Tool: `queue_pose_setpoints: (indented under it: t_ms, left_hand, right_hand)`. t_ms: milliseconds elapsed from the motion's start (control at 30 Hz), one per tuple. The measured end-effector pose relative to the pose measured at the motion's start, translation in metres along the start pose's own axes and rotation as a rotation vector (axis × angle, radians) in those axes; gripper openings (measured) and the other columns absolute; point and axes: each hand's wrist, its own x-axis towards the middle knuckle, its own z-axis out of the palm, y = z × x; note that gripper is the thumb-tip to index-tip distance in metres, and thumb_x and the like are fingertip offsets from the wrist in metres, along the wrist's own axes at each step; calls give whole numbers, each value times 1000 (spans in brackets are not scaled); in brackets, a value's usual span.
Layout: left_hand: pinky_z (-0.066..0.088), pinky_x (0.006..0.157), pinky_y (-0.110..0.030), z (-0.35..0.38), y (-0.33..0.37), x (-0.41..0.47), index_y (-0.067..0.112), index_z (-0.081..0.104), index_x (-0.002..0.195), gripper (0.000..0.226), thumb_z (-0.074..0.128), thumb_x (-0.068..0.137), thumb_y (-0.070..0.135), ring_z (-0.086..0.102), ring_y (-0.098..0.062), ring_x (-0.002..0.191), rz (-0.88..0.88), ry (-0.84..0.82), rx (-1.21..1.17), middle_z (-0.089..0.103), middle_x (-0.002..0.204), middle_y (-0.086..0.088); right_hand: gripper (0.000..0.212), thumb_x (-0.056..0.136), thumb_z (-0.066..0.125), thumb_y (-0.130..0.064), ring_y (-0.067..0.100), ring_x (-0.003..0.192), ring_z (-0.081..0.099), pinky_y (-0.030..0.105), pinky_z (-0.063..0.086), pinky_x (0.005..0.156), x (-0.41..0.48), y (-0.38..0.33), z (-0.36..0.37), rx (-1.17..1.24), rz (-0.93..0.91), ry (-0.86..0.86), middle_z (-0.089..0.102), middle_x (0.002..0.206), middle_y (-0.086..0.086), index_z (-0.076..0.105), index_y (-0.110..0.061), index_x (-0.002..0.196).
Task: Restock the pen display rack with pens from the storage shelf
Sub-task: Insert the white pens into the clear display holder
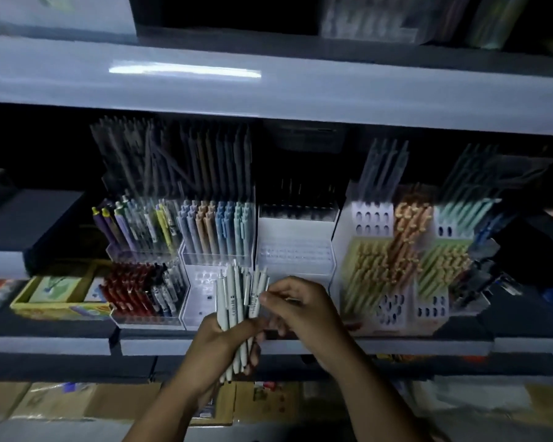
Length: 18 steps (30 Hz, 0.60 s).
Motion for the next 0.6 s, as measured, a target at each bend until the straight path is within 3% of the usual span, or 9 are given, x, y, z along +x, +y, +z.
queue_pose_setpoints:
  t_ms: [200,367,433,500,600]
  left_hand:
    - [49,57,-39,-11,10,42,-12,70,80,33,70,94,18,54,-31,50,35,24,15,58,63,-29]
    - [44,53,-36,-24,13,61,2,77,74,31,59,99,6,50,-29,47,58,40,-10,56,58,-26]
    - [44,52,-35,-29,15,65,-4,75,79,24,70,93,15,49,-30,47,66,39,-27,56,58,-26]
    - [43,55,-37,-33,16,69,-4,75,80,35,83,77,30,49,-30,48,77,36,-23,57,60,-28]
    - [42,60,-48,-39,11,72,-3,72,74,42,80,66,37,51,-34,54,92,88,-50,59,64,-32]
  right_hand:
    - [20,96,70,-19,32,60,63,44,54,61,54,13,11,62,-26,116,65,68,11,65,-2,86]
    - [19,99,64,-8,37,64,64,47,56,63,85,14,2,292,-61,297,63,67,20,62,9,91]
    - [18,98,64,-9,38,65,68,50,59,67,96,11,-3,335,-88,394,67,71,23,62,8,93]
    - [17,98,64,-10,38,67,71,51,61,71,107,8,-6,345,-126,465,70,69,17,61,6,92]
    - [17,99,64,-12,31,70,75,53,61,76,122,9,-4,250,-200,523,72,67,8,60,1,89]
